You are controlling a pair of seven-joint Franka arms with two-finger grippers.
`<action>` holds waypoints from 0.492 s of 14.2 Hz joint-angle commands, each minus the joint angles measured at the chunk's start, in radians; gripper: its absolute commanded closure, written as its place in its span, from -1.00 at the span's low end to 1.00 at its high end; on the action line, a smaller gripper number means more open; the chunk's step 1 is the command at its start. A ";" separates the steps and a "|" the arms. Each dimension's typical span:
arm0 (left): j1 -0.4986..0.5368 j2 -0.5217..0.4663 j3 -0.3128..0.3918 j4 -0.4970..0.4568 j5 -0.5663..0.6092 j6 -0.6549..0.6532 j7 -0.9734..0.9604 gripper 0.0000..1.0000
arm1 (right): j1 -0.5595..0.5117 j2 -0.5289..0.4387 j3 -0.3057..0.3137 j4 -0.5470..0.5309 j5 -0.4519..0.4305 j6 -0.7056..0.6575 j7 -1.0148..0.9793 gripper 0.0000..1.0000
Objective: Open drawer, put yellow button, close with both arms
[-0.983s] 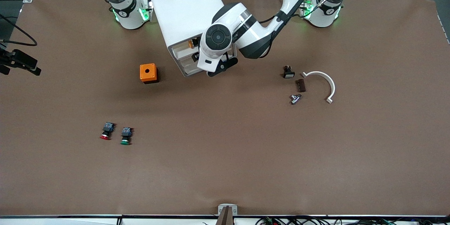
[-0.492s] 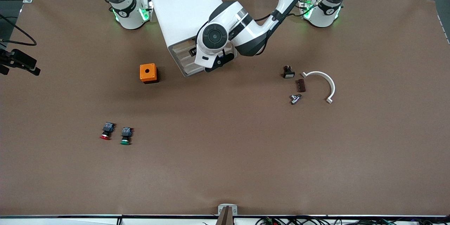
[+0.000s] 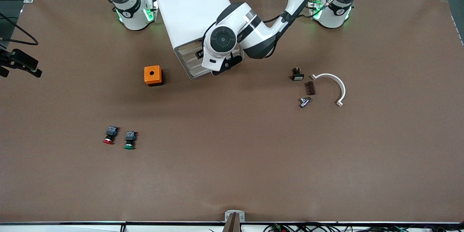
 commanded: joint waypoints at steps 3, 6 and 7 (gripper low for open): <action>0.080 -0.071 0.011 0.011 0.054 0.001 -0.012 -1.00 | 0.015 -0.006 0.000 0.008 -0.005 -0.009 0.003 -1.00; 0.184 -0.108 0.011 0.060 0.089 -0.002 -0.009 -1.00 | 0.015 -0.006 0.000 0.002 -0.005 -0.011 0.005 -1.00; 0.217 -0.145 0.010 0.060 0.116 -0.002 0.012 -1.00 | 0.016 -0.006 0.000 -0.001 -0.005 -0.009 0.005 -1.00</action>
